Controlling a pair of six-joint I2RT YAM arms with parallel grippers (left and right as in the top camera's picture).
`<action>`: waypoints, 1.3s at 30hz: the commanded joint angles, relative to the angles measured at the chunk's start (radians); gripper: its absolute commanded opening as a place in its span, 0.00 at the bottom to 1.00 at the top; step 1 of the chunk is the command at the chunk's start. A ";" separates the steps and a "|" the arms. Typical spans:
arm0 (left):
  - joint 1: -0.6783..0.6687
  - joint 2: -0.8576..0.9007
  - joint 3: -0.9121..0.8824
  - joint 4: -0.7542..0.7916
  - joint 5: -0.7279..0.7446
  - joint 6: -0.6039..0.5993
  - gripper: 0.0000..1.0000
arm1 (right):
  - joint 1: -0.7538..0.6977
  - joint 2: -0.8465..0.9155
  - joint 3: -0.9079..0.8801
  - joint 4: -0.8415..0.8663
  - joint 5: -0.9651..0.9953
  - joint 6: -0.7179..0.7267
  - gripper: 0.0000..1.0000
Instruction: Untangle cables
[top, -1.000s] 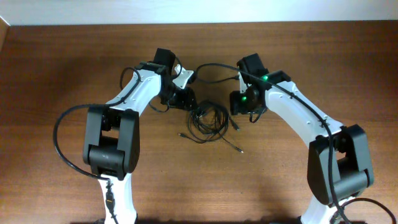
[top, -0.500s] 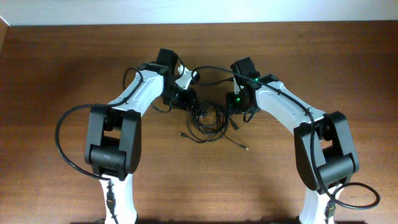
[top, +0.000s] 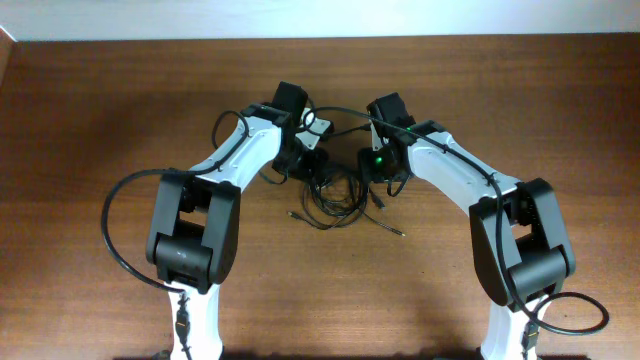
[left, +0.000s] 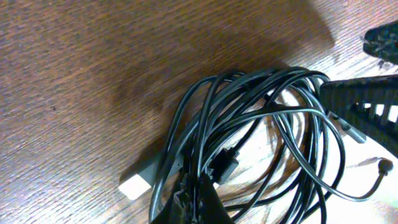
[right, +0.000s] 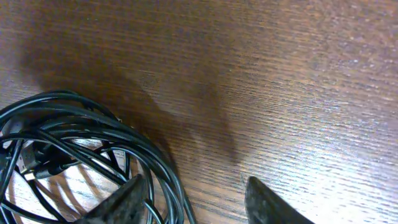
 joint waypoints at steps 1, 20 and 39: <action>0.001 -0.014 0.012 0.003 -0.003 -0.037 0.00 | 0.008 0.022 -0.003 0.009 -0.006 0.005 0.56; 0.001 -0.014 0.012 0.003 -0.003 -0.040 0.04 | 0.018 0.035 -0.006 0.019 0.011 -0.023 0.38; 0.002 -0.014 0.012 0.003 -0.009 -0.040 0.04 | 0.018 0.035 -0.020 -0.013 0.179 -0.021 0.38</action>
